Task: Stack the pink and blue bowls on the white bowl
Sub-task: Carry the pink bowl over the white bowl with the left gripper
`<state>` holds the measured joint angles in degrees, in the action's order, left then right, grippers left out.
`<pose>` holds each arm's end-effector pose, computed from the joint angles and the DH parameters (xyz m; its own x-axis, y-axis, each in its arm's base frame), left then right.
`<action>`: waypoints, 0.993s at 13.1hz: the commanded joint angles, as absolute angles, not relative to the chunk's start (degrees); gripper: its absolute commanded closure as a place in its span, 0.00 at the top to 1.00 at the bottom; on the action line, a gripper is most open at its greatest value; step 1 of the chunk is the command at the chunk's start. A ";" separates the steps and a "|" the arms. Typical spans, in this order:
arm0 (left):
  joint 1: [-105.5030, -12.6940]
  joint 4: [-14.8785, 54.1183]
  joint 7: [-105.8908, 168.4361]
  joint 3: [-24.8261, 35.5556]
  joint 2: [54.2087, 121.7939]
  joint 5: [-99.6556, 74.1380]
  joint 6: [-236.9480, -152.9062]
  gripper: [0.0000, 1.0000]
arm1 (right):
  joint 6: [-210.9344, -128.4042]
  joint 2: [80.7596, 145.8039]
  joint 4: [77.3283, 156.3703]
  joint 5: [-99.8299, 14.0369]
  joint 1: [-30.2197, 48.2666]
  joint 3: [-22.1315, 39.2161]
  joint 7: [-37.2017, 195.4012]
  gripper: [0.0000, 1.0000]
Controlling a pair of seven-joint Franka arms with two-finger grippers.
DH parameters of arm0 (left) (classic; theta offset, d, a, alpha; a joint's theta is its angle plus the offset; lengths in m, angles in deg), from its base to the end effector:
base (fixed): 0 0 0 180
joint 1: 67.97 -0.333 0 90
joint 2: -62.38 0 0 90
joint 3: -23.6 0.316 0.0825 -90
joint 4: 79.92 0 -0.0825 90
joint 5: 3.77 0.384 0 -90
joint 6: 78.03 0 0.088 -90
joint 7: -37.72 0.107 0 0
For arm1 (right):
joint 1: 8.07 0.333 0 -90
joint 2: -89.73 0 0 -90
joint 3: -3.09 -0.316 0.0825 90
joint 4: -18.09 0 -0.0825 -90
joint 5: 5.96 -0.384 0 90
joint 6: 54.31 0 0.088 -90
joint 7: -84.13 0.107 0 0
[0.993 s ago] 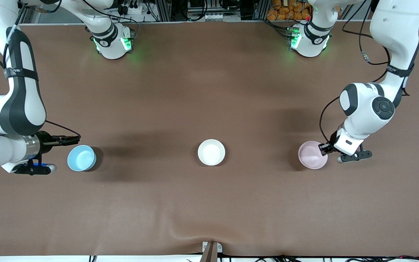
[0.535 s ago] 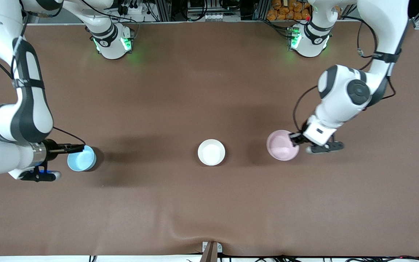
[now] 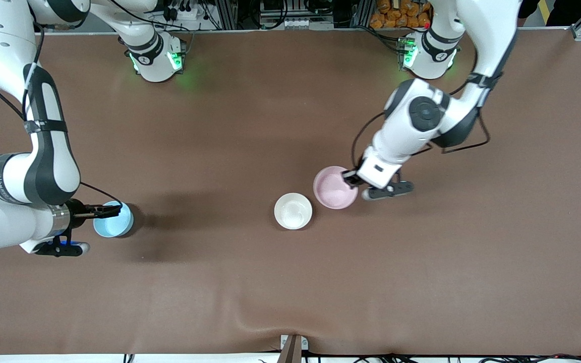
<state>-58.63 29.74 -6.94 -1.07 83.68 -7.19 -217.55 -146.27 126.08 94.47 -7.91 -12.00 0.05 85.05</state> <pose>0.5389 -0.3432 0.3353 0.9648 0.2624 -0.0178 0.2579 -0.9307 0.2594 0.6840 -0.0142 0.3357 0.9344 -0.0302 -0.3548 -0.0539 -0.9969 -0.0571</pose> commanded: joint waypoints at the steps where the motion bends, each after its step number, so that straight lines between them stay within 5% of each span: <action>1: -54.37 23.11 -14.37 -0.40 89.43 -6.59 -216.63 0.00 | -145.72 126.29 93.68 -7.98 -12.91 -0.77 85.98 1.00; 8: -46.89 12.38 -28.97 1.63 100.95 9.58 -216.89 0.00 | -146.94 126.38 93.68 -7.28 -13.69 -0.42 85.45 1.00; 13: -44.77 11.93 -29.51 3.74 102.46 11.79 -219.00 0.00 | -151.69 128.23 95.95 -2.36 -13.88 -0.42 84.14 1.00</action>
